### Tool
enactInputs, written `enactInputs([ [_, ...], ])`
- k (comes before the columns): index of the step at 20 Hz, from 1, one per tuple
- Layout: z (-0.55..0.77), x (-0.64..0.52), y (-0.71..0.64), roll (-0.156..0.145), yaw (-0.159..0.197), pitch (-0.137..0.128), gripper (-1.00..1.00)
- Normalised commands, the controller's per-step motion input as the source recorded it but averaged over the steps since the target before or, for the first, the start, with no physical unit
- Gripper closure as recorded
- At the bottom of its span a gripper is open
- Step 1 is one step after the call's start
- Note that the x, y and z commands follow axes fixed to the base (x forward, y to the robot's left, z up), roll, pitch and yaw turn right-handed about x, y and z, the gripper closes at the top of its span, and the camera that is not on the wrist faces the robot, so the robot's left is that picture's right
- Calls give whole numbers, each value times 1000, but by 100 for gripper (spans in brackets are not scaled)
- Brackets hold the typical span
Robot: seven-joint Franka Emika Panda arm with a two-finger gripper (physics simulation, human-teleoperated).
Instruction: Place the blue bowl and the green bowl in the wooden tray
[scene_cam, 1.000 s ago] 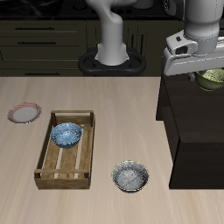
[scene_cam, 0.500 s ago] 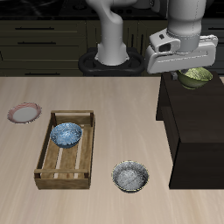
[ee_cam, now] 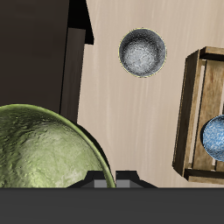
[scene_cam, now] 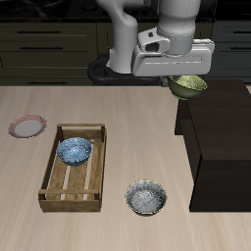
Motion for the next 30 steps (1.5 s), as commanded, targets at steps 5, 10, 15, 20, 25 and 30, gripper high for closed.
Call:
enactInputs([
  [5,-8,38,-629,-88,-3,-18,100],
  [10,-24,33,-614,-61,0,-10,100],
  [15,-1,47,-353,-14,-41,-3,100],
  [20,17,82,-507,-11,-21,11,100],
  [25,103,42,-395,3,-10,-9,100],
  [30,109,36,-342,48,-16,-35,100],
])
